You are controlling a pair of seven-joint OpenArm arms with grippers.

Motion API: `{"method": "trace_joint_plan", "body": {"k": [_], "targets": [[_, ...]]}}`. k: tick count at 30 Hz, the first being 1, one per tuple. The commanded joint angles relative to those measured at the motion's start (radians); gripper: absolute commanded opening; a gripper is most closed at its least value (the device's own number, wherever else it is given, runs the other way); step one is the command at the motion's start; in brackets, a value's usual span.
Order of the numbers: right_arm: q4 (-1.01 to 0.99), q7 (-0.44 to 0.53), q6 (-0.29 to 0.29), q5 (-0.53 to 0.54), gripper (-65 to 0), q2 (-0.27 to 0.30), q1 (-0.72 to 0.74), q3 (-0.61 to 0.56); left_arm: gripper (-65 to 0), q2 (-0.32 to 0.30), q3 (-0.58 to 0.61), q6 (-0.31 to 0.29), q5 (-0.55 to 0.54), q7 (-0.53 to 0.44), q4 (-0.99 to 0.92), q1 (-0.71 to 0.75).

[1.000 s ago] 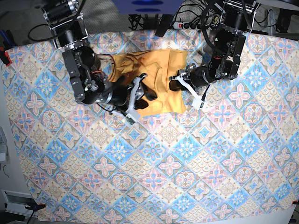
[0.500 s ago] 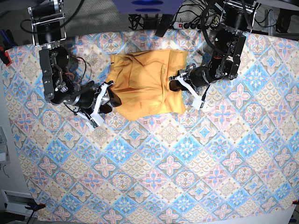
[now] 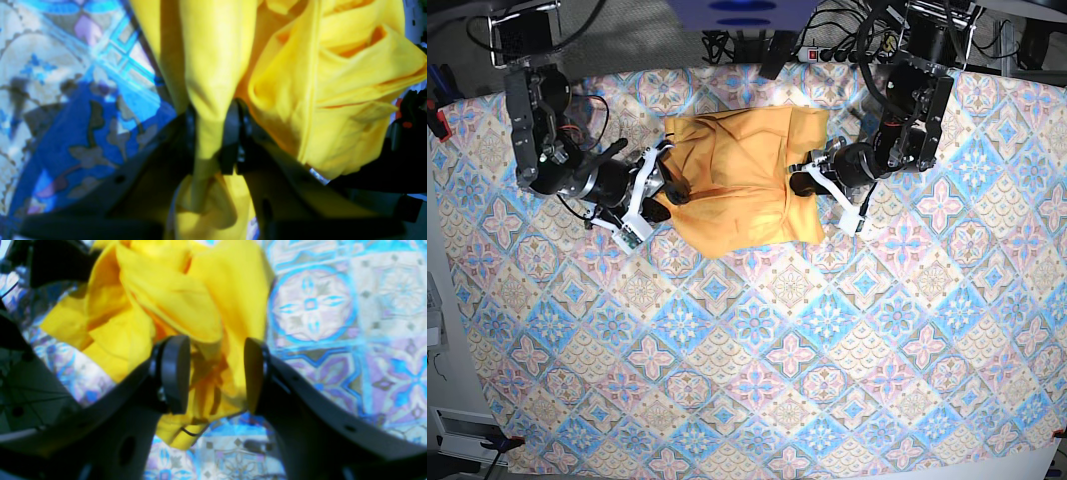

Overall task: Fold the T-shirt properly
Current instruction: 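Lay the right gripper's end onto the left gripper's end, folding in half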

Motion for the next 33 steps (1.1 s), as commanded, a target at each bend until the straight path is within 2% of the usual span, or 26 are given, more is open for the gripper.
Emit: {"method": "trace_joint_plan", "body": {"k": [1, 10, 14, 18, 20, 23, 25, 29, 33], "targets": [[0.018, 0.02, 0.004, 0.019, -39.1, 0.009, -0.004, 0.004, -61.1, -0.005, -0.003, -0.005, -0.009, -0.01, 0.011, -0.01], [-0.015, 0.025, 0.004, 0.019, -39.1, 0.003, -0.006, 0.003, -61.0, -0.005, 0.003, -0.005, -0.007, -0.011, 0.01, -0.03], [-0.065, 0.031, 0.004, 0.019, -39.4, -0.029, 0.003, 0.003, -61.0, -0.005, 0.003, -0.005, -0.007, -0.011, 0.01, -0.033], [-0.103, 0.034, 0.004, 0.019, -40.3, -0.031, 0.023, -0.02, -61.0, -0.005, 0.001, -0.005, -0.007, -0.011, 0.01, -0.035], [-0.107, 0.034, 0.004, 0.018, -44.5, -0.031, 0.043, -0.04, -61.0, -0.005, 0.003, -0.005, -0.007, -0.011, 0.01, -0.033], [-0.111, 0.03, 0.004, 0.018, -58.4, -0.031, 0.054, -0.054, -61.0, -0.005, 0.003, -0.005, -0.007, -0.011, 0.01, -0.033], [-0.101, 0.022, 0.006, 0.021, -63.5, -0.031, 0.054, -0.054, -61.0, -0.005, 0.003, -0.005, -0.007, -0.011, 0.01, -0.033], [-0.031, 0.022, 0.009, 0.022, -63.9, -0.031, 0.046, -0.072, -61.0, -0.005, 0.0, -0.005, -0.007, -0.011, 0.01, -0.031], [0.06, 0.022, 0.009, 0.022, -63.9, -0.025, 0.075, -0.213, -61.1, -0.006, 0.001, -0.005, -0.007, -0.011, -0.029, -0.036]]}}
